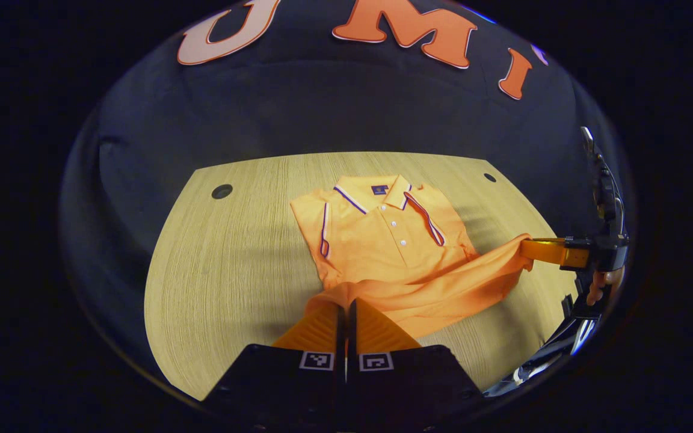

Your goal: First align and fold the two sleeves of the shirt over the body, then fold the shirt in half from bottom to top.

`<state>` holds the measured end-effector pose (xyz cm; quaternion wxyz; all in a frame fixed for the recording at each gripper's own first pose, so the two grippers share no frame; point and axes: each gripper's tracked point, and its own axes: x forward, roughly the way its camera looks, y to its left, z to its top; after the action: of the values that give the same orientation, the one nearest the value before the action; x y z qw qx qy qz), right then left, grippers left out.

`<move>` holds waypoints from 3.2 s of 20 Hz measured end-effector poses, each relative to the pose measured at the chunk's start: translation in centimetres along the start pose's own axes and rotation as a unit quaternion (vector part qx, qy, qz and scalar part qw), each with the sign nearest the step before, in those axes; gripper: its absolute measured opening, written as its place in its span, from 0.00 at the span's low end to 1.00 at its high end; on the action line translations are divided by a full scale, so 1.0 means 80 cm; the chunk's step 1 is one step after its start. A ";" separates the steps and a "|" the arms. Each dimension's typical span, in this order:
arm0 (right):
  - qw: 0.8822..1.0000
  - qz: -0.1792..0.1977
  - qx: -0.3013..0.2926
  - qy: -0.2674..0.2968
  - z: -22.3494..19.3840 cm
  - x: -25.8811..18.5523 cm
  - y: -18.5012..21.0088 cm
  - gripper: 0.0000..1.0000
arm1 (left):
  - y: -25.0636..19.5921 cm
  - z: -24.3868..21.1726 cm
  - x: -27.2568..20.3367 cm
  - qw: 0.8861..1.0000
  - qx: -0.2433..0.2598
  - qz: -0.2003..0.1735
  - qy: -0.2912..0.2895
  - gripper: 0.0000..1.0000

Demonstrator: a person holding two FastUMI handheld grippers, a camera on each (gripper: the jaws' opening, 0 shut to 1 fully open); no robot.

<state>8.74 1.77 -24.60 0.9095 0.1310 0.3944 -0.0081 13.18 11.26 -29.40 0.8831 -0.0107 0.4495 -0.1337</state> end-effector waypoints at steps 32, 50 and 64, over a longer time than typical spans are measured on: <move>0.979 -0.101 -0.115 -0.138 0.206 0.054 -0.015 0.83 | 0.098 0.224 0.052 0.984 0.011 0.101 -0.146 1.00; 0.946 -0.035 -0.150 -0.284 0.101 -0.172 0.039 0.92 | -0.049 0.132 -0.271 0.921 0.023 0.129 -0.366 0.99; 0.922 0.030 -0.169 -0.347 0.031 -0.256 0.077 0.98 | -0.109 0.016 -0.364 0.912 0.039 0.168 -0.371 0.99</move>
<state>-2.88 5.34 -6.83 0.9978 -0.0233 0.0456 0.0413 -4.08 9.88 -4.34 0.9955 0.0510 0.0793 0.0131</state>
